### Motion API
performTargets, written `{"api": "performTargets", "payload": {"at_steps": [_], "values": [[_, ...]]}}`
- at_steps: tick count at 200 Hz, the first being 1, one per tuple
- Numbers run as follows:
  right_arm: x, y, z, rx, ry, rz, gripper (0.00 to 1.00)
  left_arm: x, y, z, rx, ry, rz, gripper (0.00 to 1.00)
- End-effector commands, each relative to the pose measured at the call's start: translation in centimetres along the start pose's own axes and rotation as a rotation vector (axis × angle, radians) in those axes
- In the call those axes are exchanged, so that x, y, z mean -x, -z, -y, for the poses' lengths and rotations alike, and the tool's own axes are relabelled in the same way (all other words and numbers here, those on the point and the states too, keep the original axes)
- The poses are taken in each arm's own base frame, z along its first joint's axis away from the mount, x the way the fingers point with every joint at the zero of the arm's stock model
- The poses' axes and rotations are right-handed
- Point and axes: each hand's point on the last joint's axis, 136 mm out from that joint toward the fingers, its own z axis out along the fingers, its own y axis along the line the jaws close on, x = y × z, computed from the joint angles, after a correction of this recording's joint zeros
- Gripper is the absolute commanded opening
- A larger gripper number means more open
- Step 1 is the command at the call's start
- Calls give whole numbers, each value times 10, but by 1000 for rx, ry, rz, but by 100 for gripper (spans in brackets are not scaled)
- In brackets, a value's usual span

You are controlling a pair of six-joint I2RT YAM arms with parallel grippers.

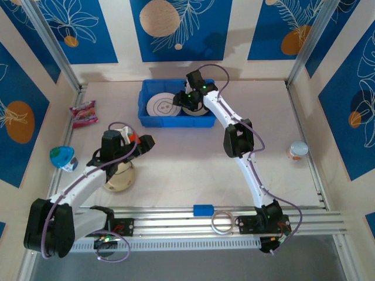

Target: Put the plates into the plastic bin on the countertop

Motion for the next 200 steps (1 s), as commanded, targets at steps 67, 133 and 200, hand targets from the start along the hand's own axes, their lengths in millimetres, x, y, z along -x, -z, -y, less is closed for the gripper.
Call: {"api": "performTargets", "payload": {"at_steps": [67, 133, 200], "values": [[0, 10, -8, -10, 40, 7, 51, 9, -3, 6, -32, -15, 44, 96], [-4, 0, -27, 100, 12, -22, 50, 8, -3, 2, -15, -24, 41, 96], [21, 37, -31, 114, 29, 61, 47, 14, 3, 5, -5, -42, 73, 99]]}}
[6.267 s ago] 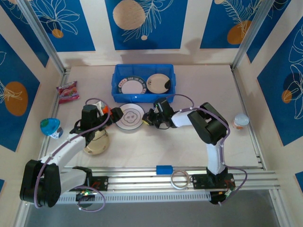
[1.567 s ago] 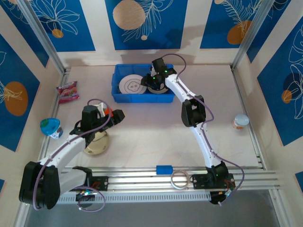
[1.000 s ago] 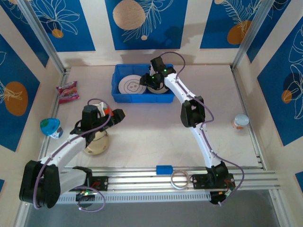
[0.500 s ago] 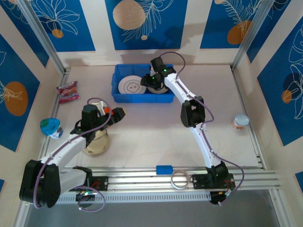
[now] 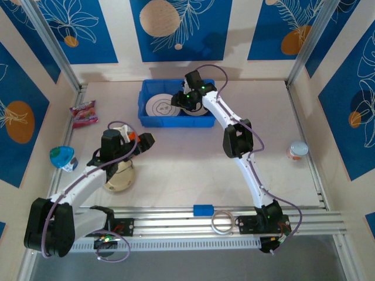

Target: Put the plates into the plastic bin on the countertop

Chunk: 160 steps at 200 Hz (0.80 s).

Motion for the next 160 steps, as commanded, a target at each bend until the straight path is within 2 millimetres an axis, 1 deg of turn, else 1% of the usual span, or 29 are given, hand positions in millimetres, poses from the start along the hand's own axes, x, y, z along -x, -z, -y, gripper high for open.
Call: {"api": "performTargets", "payload": {"at_steps": [1, 21, 38, 51, 64, 87, 110, 137, 160], "values": [[22, 38, -23, 67, 23, 71, 47, 4, 3, 1, 6, -24, 27, 99], [41, 71, -41, 117, 54, 163, 47, 9, 5, 4, 8, -34, 39, 100], [51, 103, -57, 150, 78, 229, 47, 12, 5, 6, 9, -36, 42, 100], [52, 125, -70, 180, 95, 258, 47, 14, 6, 7, 9, -37, 44, 100], [46, 142, -82, 206, 107, 266, 46, 16, 7, 10, 6, -35, 51, 100], [24, 162, -95, 215, 125, 275, 46, 20, 12, 15, -5, -8, 72, 100], [-10, 171, -108, 235, 152, 242, 45, 24, 21, 17, 7, 21, 92, 100], [-56, 171, -123, 261, 180, 168, 44, 33, 40, 16, 37, 45, 123, 99], [-98, 159, -132, 271, 196, 81, 43, 40, 59, 13, 49, 70, 165, 100]]}}
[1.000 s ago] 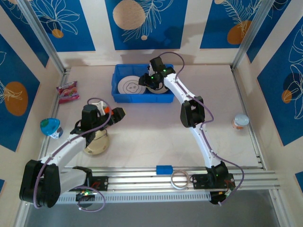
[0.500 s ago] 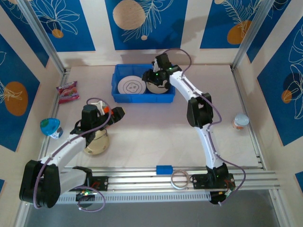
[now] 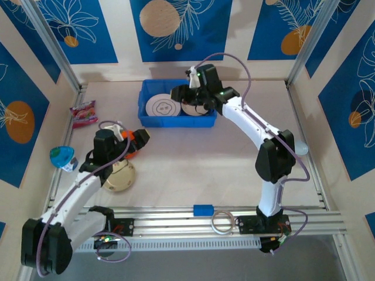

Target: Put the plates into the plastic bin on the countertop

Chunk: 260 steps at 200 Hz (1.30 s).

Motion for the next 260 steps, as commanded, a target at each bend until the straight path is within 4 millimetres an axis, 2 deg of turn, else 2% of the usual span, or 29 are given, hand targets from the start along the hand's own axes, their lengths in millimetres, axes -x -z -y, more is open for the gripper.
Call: {"api": "performTargets", "payload": {"at_steps": [1, 40, 64, 93, 111, 141, 200, 260], "values": [[-43, -7, -14, 30, -6, -104, 43, 17, 21, -2, 35, 41, 53, 100], [-107, -34, -31, 78, -4, -270, 33, 29, 50, -13, 41, 106, 104, 100], [-141, -54, -38, 133, -11, -392, 28, 23, 56, -24, 31, 183, 82, 97], [-177, -75, -45, 156, 5, -545, 30, 15, 63, -36, 23, 246, 97, 98], [-197, -86, -49, 169, 3, -608, 34, 11, 69, -41, 38, 239, 111, 98], [-230, -106, -51, 167, -18, -697, 35, 5, 73, -45, 53, 216, 119, 98], [-272, -139, -51, 126, -23, -800, 36, -7, 76, -52, 67, 217, 110, 99], [-290, -151, -41, 108, -46, -857, 35, -10, 76, -54, 73, 200, 97, 99]]}}
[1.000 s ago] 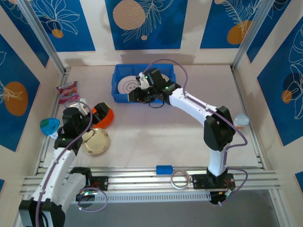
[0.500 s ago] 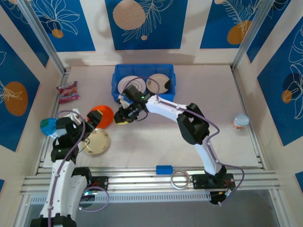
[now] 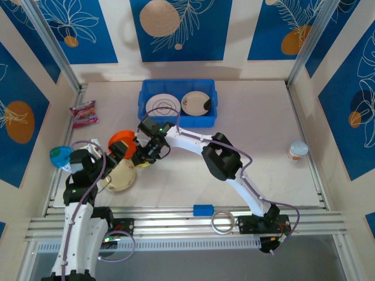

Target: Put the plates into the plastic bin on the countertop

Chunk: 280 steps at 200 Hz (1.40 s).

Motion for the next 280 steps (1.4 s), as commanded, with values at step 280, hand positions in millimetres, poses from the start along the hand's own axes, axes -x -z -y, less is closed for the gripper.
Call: {"api": "performTargets", "payload": {"at_steps": [280], "values": [[0, -44, 2, 16, -30, -117, 26, -24, -9, -28, 10, 15, -52, 98]]}}
